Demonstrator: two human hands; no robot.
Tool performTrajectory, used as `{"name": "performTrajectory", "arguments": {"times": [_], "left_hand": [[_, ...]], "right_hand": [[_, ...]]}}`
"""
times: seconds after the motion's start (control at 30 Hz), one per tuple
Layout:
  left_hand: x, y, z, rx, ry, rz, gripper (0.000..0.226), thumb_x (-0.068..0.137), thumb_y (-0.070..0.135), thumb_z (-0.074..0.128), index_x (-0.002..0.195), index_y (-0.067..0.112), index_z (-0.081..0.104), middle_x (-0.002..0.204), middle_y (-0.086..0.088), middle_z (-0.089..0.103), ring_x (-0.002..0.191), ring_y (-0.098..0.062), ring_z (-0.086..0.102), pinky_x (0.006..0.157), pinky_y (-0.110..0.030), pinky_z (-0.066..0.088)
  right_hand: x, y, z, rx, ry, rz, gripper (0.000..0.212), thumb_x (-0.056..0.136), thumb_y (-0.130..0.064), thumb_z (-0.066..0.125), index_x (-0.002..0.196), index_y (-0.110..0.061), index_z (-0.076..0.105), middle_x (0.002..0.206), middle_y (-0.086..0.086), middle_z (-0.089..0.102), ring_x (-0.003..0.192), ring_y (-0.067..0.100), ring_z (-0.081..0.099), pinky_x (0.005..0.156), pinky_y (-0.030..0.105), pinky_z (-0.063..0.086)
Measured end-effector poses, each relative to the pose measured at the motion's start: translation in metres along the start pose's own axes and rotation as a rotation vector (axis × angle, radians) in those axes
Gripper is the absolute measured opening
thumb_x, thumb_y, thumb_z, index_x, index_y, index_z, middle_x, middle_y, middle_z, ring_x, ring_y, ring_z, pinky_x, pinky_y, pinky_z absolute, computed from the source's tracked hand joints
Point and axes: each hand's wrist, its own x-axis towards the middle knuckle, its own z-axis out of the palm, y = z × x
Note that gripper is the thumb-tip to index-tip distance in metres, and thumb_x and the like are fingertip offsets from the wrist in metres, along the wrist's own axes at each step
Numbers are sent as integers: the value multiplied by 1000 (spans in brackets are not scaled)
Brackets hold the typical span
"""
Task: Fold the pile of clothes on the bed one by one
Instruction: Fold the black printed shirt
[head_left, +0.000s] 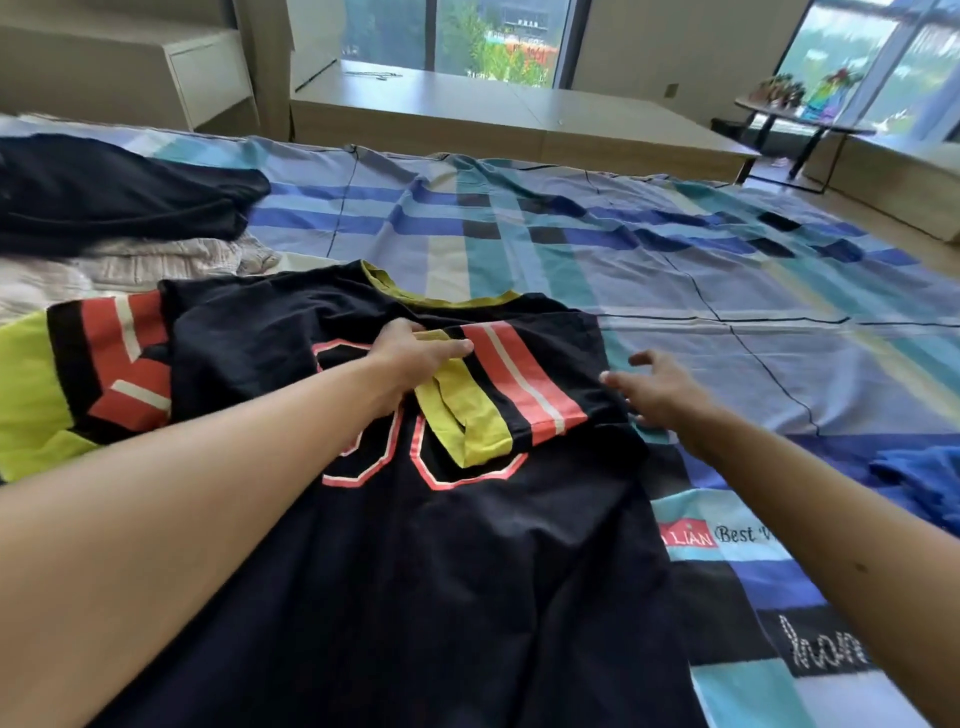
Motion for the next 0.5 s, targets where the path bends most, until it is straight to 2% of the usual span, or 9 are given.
{"name": "performTrajectory", "arguments": {"times": [0.07, 0.17, 0.23, 0.3, 0.4, 0.5], "left_hand": [[6, 3, 7, 105, 30, 41, 71, 64, 38, 91, 123, 15, 59, 112, -5, 67, 101, -21, 67, 94, -37, 56], [11, 3, 8, 308, 98, 90, 58, 71, 26, 86, 123, 15, 62, 116, -6, 66, 105, -24, 65, 88, -31, 53], [6, 4, 3, 539, 144, 146, 56, 75, 28, 82, 124, 17, 59, 120, -7, 63, 111, -29, 62, 92, -37, 52], [-8, 6, -8, 777, 207, 241, 52, 79, 31, 75, 126, 20, 54, 122, -8, 62, 116, -34, 60, 95, -44, 51], [-24, 9, -39, 907, 299, 394, 48, 86, 39, 67, 127, 18, 54, 123, -6, 61, 118, -30, 57, 95, -44, 48], [-34, 4, -93, 872, 418, 374, 44, 88, 44, 63, 124, 20, 58, 130, -6, 56, 125, -29, 48, 105, -45, 39]], "right_hand": [[1, -3, 2, 82, -37, 19, 53, 91, -36, 71, 132, -11, 47, 105, 12, 58, 75, 18, 55, 62, 33, 50], [5, -3, 7, -11, -46, -13, 50, 88, -37, 75, 125, -15, 50, 105, 8, 61, 80, 19, 60, 66, 31, 49], [6, 0, 11, -138, -4, -47, 60, 82, -31, 81, 130, -13, 51, 115, 12, 64, 96, 26, 64, 81, 35, 53], [5, -1, 16, -191, 37, -58, 70, 80, -29, 82, 138, -11, 47, 132, 16, 59, 118, 31, 58, 101, 38, 46], [-8, -14, 21, -276, 117, -136, 79, 81, -31, 79, 145, -12, 35, 141, 20, 49, 130, 36, 47, 107, 41, 39], [-28, -37, 34, -352, 171, -278, 88, 82, -31, 77, 152, -15, 26, 146, 20, 36, 137, 36, 36, 112, 47, 34]]}}
